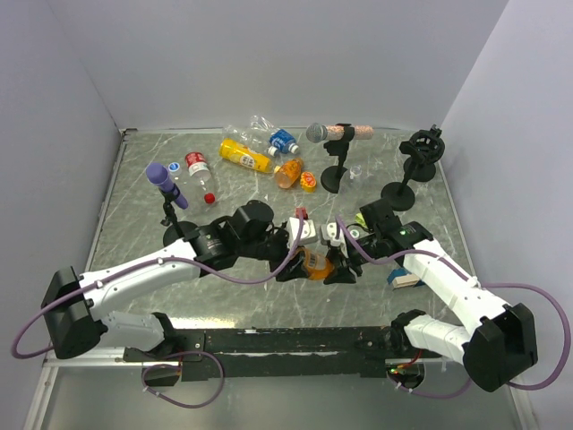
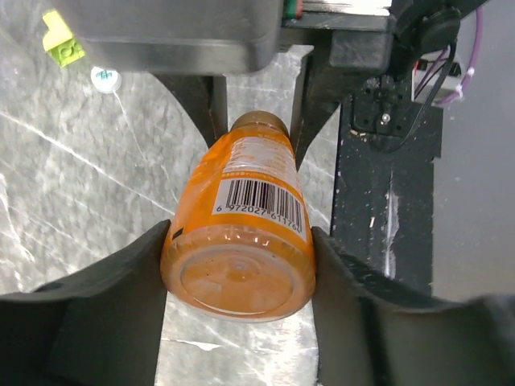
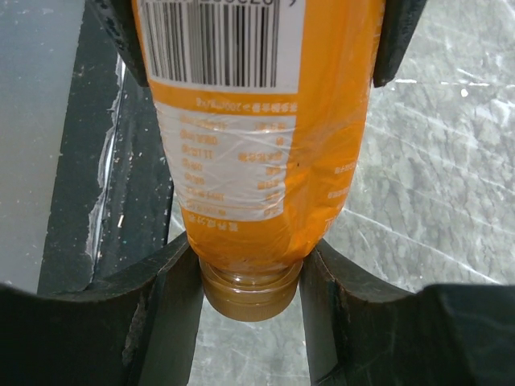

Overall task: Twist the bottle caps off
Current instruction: Pass from the right arm to the left, then pass from the left arm to the right

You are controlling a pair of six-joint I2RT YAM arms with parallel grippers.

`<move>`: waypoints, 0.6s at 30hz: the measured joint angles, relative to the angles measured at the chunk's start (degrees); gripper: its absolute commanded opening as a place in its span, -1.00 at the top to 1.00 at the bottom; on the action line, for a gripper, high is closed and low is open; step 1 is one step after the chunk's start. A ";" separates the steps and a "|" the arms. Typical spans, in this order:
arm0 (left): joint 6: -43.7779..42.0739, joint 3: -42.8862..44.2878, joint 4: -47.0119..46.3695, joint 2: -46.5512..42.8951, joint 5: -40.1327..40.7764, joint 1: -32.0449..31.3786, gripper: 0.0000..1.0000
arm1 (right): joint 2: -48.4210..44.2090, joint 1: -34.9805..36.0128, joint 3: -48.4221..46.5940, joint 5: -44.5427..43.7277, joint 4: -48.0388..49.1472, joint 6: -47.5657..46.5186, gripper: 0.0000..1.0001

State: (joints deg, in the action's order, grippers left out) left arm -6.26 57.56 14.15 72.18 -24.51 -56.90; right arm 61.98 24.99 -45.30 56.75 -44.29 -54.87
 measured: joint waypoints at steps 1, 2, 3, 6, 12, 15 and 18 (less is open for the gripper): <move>-0.22 0.66 0.87 0.37 0.22 -0.07 0.30 | 0.07 0.00 0.00 -0.11 0.04 0.09 0.73; -0.22 1.18 1.55 0.63 0.48 -0.13 0.41 | 0.15 0.00 0.00 -0.20 0.07 0.15 0.67; -0.17 1.62 2.16 0.83 0.72 -0.17 0.51 | 0.15 0.00 0.00 -0.22 0.09 0.39 0.57; 0.33 1.55 2.36 0.70 0.92 -0.20 0.66 | 0.17 0.02 -0.02 0.07 0.17 1.03 0.15; 3.78 -5.97 -1.77 -6.51 2.43 -0.20 0.80 | 0.02 -0.87 -0.22 2.45 1.40 5.66 -0.85; 7.56 -12.59 -4.96 -13.35 3.98 -0.20 0.81 | -0.59 -3.19 -0.92 4.15 2.32 9.14 -0.98; 11.87 -19.37 -10.16 -20.17 5.79 -0.20 0.82 | -2.10 -6.84 -2.10 6.43 3.65 13.51 -0.98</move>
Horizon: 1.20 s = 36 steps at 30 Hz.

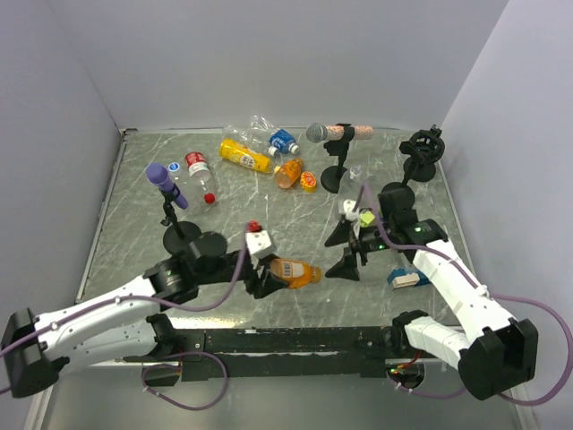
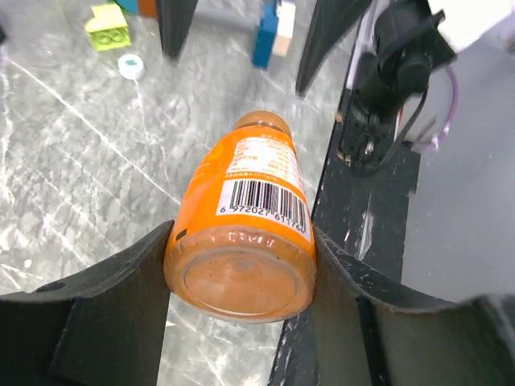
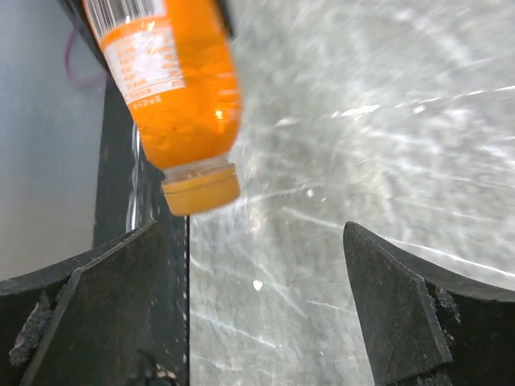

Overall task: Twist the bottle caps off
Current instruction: Pass from the left arm to the right

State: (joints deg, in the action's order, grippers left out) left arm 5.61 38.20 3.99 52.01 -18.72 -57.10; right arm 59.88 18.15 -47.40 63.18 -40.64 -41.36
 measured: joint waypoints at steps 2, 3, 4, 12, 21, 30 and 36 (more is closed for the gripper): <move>3.06 -4.59 -4.63 -4.15 1.46 0.00 0.82 | -0.70 -2.40 -1.81 1.90 0.61 3.54 -0.98; 4.48 -6.58 -6.86 -5.81 2.25 0.00 0.81 | -0.72 -3.37 -3.17 2.80 0.63 5.44 -0.98; 5.53 -8.04 -8.59 -7.08 2.82 0.00 0.82 | -0.57 -4.09 -4.63 3.34 0.70 7.37 -0.97; 11.37 -13.55 -25.14 -10.40 8.15 0.00 0.82 | 2.58 -5.44 -9.55 6.58 5.07 31.61 -0.91; 14.16 -13.55 -36.76 -5.31 9.38 0.00 0.82 | 2.97 -5.14 -1.95 12.09 16.57 52.52 -0.73; 15.37 -13.55 -41.29 -1.49 8.90 0.00 0.81 | 2.97 -4.42 -0.11 16.79 28.28 63.93 0.00; 15.69 -13.55 -41.46 -1.46 8.50 0.02 0.79 | 2.95 -4.33 1.31 18.38 32.30 67.19 0.53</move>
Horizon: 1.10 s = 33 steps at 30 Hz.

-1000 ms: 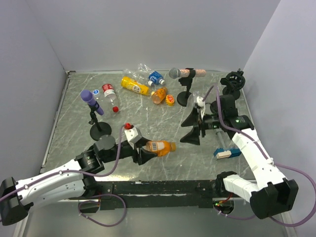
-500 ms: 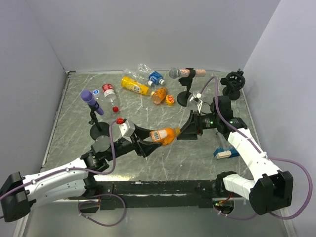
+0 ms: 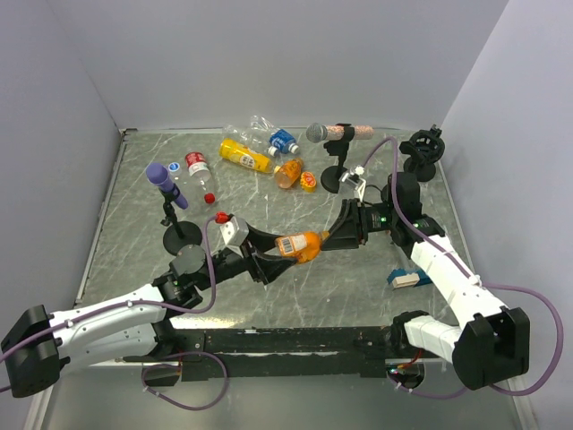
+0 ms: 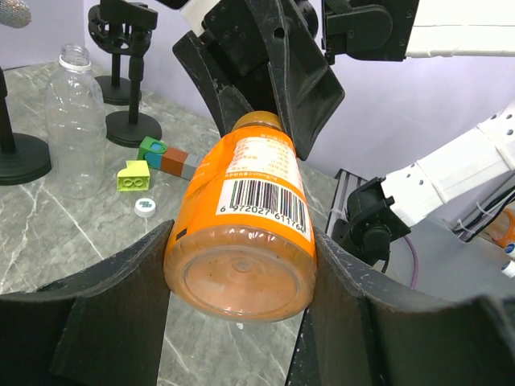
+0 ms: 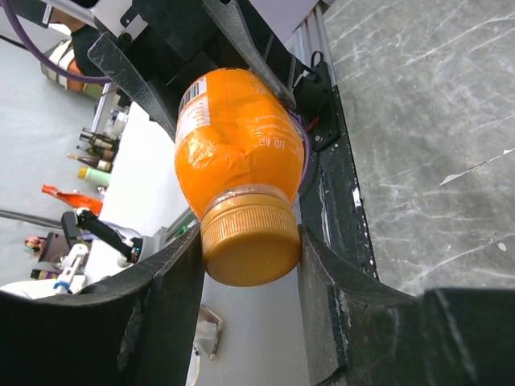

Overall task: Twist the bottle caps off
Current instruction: Pass from the left arm to the right, then pass from the right arm to the left

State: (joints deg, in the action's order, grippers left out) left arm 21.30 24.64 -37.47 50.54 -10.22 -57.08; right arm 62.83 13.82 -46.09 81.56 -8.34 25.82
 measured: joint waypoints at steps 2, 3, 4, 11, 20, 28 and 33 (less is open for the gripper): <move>0.00 0.00 0.00 0.09 -0.02 0.00 0.68 | 0.00 0.00 0.15 0.13 0.26 0.09 0.70; 0.02 0.00 0.00 0.24 -0.09 0.00 0.41 | 0.00 0.00 0.17 0.13 0.22 -0.13 0.75; 0.00 0.02 0.00 0.37 -0.13 0.00 0.07 | 0.00 -0.07 0.17 0.15 0.13 -0.46 0.78; 0.33 1.75 5.29 0.44 -0.52 -0.02 -0.93 | -0.02 0.31 -1.49 -1.57 -9.86 -12.63 0.90; -7.15 7.45 22.71 -4.85 -6.12 -0.02 -0.93 | -0.13 2.29 -8.26 -13.07 -34.84 -48.02 0.90; -14.01 15.87 31.10 5.51 -11.98 -0.11 -0.93 | -0.13 5.01 -8.24 -18.88 -40.15 -57.96 0.91; -17.40 18.95 34.32 12.79 -10.67 -1.90 -0.93 | -0.13 5.07 -8.24 -19.85 -40.54 -58.75 0.91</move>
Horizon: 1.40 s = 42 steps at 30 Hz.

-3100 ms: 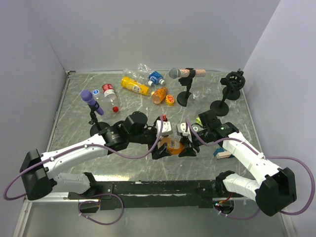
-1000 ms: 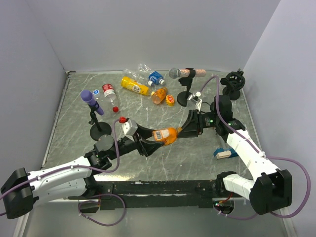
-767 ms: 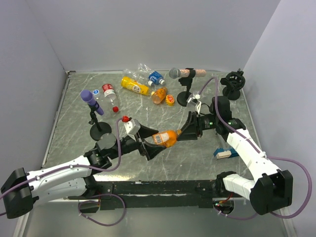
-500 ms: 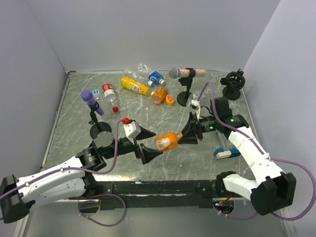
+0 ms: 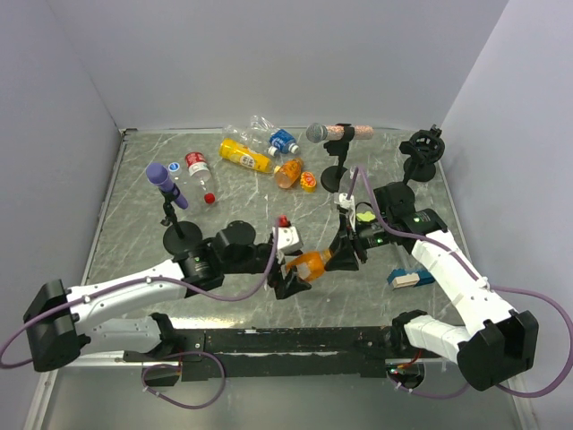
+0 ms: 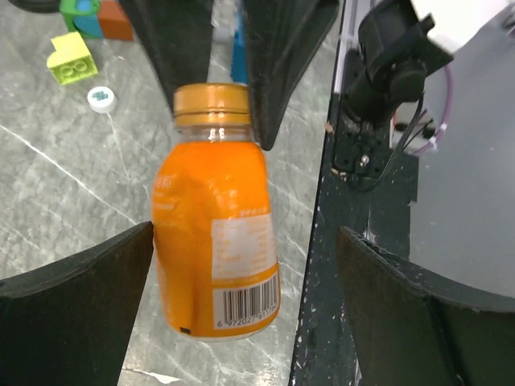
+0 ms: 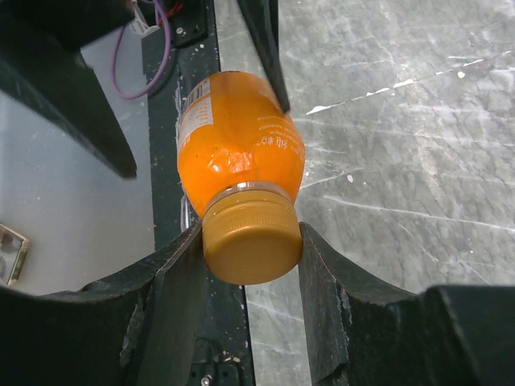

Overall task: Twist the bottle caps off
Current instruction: Pass from the right arm to the left

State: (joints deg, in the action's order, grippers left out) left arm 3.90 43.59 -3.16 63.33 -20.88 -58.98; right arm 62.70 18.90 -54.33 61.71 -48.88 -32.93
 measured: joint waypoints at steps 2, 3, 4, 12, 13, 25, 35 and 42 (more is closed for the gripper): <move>-0.76 0.90 0.92 1.55 1.01 -1.27 -0.93 | 0.00 0.00 0.02 -0.26 0.02 0.02 0.91; -1.33 1.57 1.42 2.38 1.75 -1.92 -0.93 | 0.00 0.00 0.07 -0.35 0.02 0.02 0.91; -1.60 2.27 1.79 3.26 2.60 -2.34 -0.93 | 0.00 0.00 0.13 -0.46 0.02 0.04 0.91; -4.61 5.09 2.78 8.04 7.45 -4.70 -0.93 | 0.00 0.00 0.33 -0.61 0.00 -0.57 0.92; -4.74 5.09 3.04 8.09 7.82 -4.72 -0.93 | -0.04 0.00 0.33 -0.55 -0.04 -0.94 0.92; -4.96 5.09 4.26 7.78 3.56 -4.61 -0.93 | -8.59 1.42 5.40 2.78 -0.46 -9.66 0.90; -4.39 7.06 5.05 11.65 1.09 -4.59 -0.64 | -7.80 1.92 5.49 3.21 -0.28 -11.02 0.90; -3.52 7.67 5.75 12.52 1.51 -4.70 0.16 | -6.99 1.92 5.51 2.25 0.87 -10.21 0.88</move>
State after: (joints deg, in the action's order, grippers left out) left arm 0.38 51.27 2.59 75.85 -19.38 -63.68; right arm 55.70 20.82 -48.82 63.96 -48.01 -43.13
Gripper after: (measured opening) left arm 0.571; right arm 0.521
